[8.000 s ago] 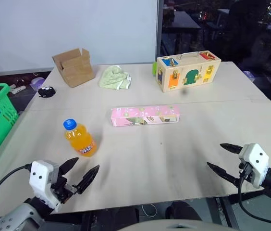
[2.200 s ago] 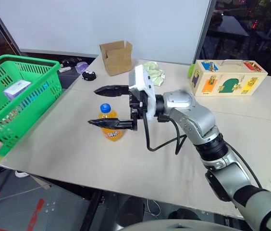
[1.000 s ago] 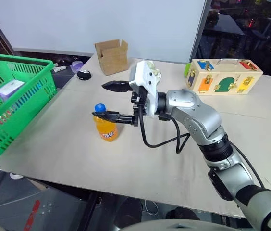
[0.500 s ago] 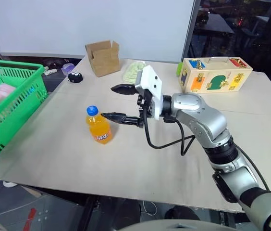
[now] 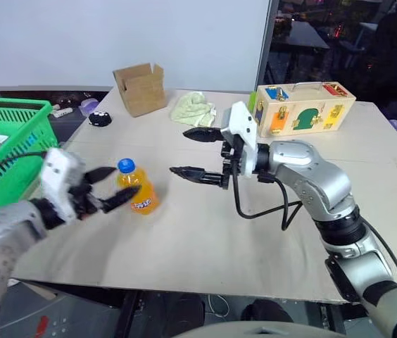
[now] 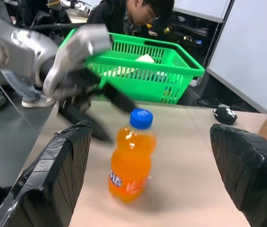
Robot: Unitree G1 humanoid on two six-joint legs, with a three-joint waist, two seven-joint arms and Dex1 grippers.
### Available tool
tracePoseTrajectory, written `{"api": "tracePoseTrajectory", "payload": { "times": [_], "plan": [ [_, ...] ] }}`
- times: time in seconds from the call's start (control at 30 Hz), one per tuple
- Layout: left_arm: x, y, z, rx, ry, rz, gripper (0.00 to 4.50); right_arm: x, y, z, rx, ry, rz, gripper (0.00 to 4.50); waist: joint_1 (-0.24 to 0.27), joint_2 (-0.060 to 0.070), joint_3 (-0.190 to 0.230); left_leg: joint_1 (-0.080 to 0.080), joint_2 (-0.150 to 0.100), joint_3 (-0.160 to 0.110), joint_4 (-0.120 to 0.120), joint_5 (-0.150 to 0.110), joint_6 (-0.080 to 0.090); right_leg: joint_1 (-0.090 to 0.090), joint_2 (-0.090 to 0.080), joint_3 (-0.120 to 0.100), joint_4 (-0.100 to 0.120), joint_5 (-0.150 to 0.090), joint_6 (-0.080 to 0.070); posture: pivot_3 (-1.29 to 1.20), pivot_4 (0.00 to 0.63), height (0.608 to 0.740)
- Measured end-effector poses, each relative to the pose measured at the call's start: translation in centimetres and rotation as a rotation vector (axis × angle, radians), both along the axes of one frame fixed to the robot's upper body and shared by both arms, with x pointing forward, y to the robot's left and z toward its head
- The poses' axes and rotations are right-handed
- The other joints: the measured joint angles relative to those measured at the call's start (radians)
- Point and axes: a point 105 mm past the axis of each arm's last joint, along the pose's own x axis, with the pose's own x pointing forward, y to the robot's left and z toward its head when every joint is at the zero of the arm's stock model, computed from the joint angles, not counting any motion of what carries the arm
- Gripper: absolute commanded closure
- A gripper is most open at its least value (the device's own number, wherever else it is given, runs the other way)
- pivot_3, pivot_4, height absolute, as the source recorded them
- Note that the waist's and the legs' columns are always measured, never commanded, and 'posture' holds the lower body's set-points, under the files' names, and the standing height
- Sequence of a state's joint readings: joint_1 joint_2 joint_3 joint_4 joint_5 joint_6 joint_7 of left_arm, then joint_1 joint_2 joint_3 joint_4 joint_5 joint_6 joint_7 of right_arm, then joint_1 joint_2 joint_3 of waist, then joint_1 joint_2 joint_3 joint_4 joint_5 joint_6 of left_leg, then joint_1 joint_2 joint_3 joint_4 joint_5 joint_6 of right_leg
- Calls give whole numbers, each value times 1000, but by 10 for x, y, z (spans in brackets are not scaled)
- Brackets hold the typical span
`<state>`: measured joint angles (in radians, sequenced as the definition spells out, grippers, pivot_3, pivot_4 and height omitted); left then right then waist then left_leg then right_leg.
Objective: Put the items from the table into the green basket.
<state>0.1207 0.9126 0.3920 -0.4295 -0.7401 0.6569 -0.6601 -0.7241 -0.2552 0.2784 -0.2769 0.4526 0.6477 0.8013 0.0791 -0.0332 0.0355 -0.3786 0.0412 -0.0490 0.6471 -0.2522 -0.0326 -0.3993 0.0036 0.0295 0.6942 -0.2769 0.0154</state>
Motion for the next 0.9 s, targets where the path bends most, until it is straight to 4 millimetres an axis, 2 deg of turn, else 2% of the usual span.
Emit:
{"api": "tracePoseTrajectory", "payload": {
  "times": [0.1,0.23,0.4,0.6,0.8,0.9],
  "plan": [
    [5,-4,-10,24,10,31,78,1,-8,2,-3,-4,-30,237,-13,2,1,0,0,1,0,0,0,0,0,1,-1,0,0,78,0,740],
    [9,5,-13,76,-12,110,78,1,-14,-1,-9,10,-67,237,-42,2,1,-1,0,2,0,0,0,0,-1,2,-3,0,0,59,0,740],
    [11,9,-24,163,-13,123,78,0,-19,-1,-6,11,-97,237,-66,4,2,-1,-1,4,0,0,0,0,-2,3,-4,0,0,37,0,740],
    [15,7,-30,107,-14,124,78,-7,-28,-8,-59,14,-67,237,-68,5,3,-1,-1,4,0,0,0,1,-2,4,-5,0,0,33,0,740],
    [3,18,-36,64,12,166,78,-11,-44,-24,-176,0,-24,237,-81,5,3,-1,-1,7,0,0,0,1,-2,6,-6,0,0,51,0,740],
    [2,20,-39,55,17,178,78,-13,-46,-28,-198,-3,-5,237,-85,5,3,-1,-1,7,0,0,0,1,-2,7,-6,0,1,59,0,740]
  ]
}}
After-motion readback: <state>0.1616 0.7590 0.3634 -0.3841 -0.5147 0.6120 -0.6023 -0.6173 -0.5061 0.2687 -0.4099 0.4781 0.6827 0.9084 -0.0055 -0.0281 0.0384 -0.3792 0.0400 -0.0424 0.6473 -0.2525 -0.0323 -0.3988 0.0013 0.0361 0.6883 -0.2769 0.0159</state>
